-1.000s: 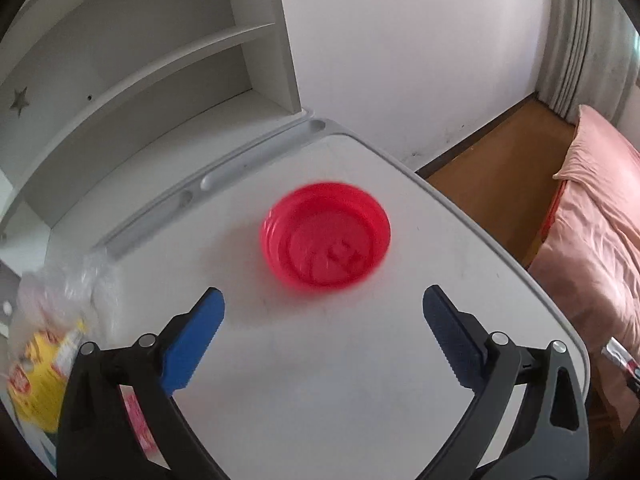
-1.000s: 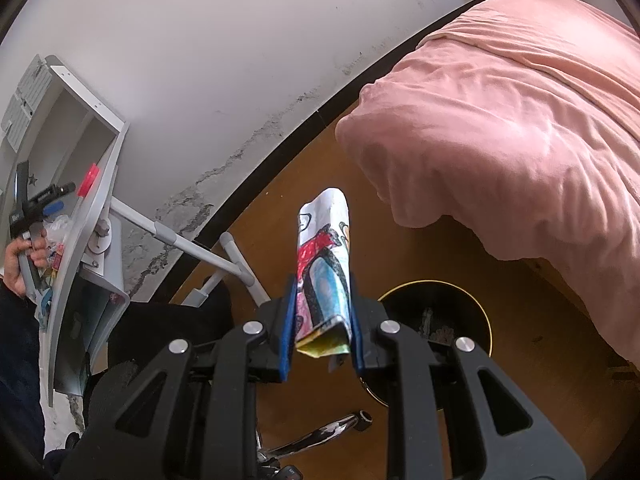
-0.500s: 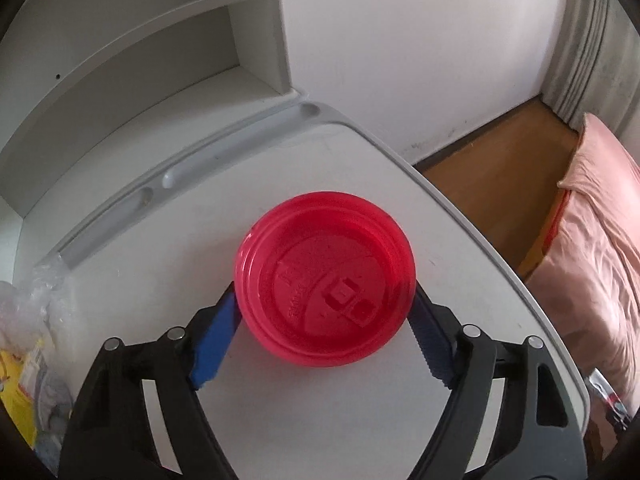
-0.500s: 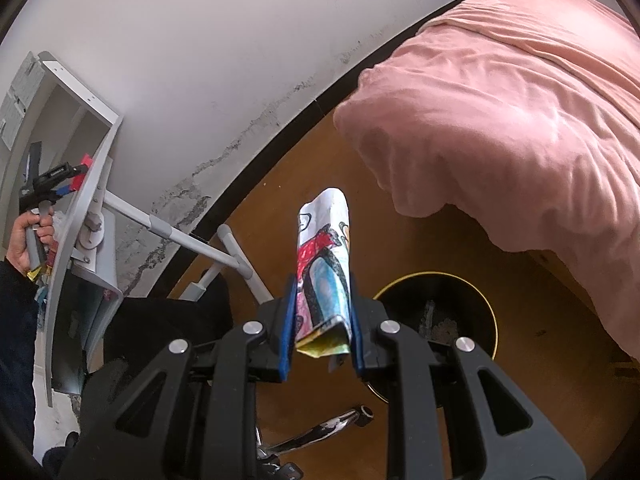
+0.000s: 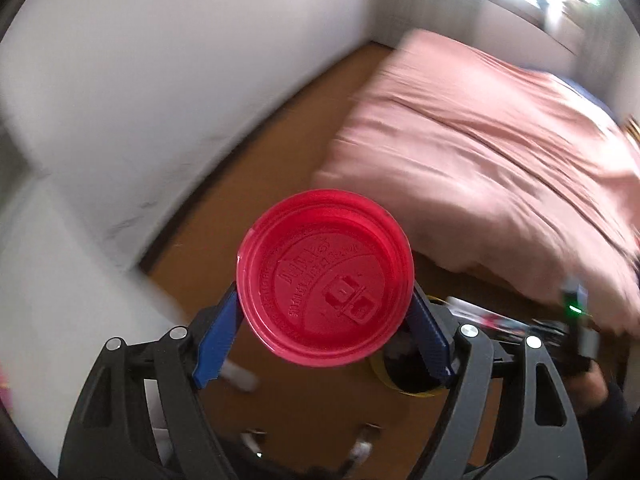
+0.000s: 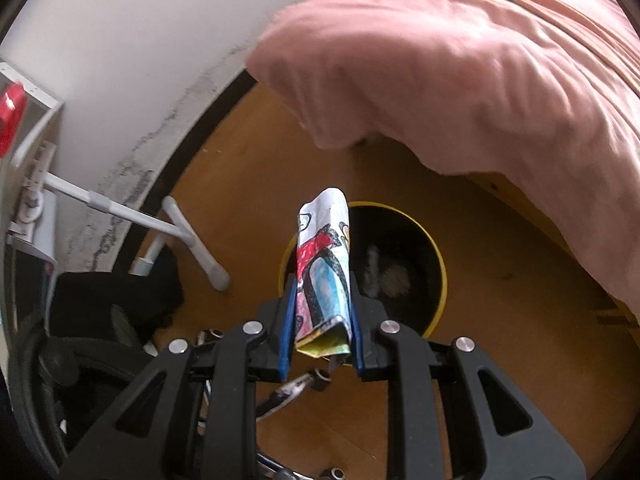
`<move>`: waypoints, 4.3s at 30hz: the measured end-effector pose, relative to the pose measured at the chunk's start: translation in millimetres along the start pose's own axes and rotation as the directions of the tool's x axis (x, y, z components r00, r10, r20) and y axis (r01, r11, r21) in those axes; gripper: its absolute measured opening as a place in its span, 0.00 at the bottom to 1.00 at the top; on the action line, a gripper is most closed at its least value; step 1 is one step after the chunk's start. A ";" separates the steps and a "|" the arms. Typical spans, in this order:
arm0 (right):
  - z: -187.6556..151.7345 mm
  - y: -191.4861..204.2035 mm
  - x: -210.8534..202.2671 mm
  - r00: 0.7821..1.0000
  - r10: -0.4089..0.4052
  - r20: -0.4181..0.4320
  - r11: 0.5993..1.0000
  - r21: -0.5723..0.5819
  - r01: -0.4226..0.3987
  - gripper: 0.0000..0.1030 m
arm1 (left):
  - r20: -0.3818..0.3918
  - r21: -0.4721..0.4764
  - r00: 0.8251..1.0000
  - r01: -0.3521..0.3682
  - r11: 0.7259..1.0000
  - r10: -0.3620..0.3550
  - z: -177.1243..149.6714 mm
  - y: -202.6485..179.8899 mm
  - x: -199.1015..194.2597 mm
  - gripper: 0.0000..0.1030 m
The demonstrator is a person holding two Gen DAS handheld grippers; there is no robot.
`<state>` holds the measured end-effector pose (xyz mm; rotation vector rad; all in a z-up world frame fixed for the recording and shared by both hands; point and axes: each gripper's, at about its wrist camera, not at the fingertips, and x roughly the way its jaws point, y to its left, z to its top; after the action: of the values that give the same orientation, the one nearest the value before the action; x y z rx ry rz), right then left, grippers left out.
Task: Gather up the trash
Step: 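Release the red lid and printed wrapper into the black bin, then move both open tools back to the desk, then grasp the blue-white cloth with left tool while right tool grasps the pink box, then carry both items over the black bin and release them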
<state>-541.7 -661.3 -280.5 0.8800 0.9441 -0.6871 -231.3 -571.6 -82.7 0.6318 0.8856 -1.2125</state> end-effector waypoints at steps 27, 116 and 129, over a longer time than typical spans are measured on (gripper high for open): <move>-22.0 -56.7 14.8 0.999 0.029 -0.037 0.995 0.094 -0.026 0.38 | -0.467 0.112 0.874 0.210 0.971 -0.135 -62.2 -154.3 153.9 0.86; -22.2 614.6 -39.7 0.932 0.360 0.053 0.595 -0.782 -0.185 0.50 | 0.052 -0.610 0.824 -0.421 0.671 0.564 -338.2 362.0 -316.8 0.17; 46.4 335.9 -126.6 0.923 0.218 0.316 0.900 -0.432 -0.064 0.50 | 0.236 -0.335 0.947 -0.129 0.933 0.216 -160.9 182.7 -209.8 0.17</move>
<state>-304.9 -525.1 -43.0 0.4185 0.6511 -0.4703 -114.2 -284.8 2.8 0.2704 0.7538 -0.9418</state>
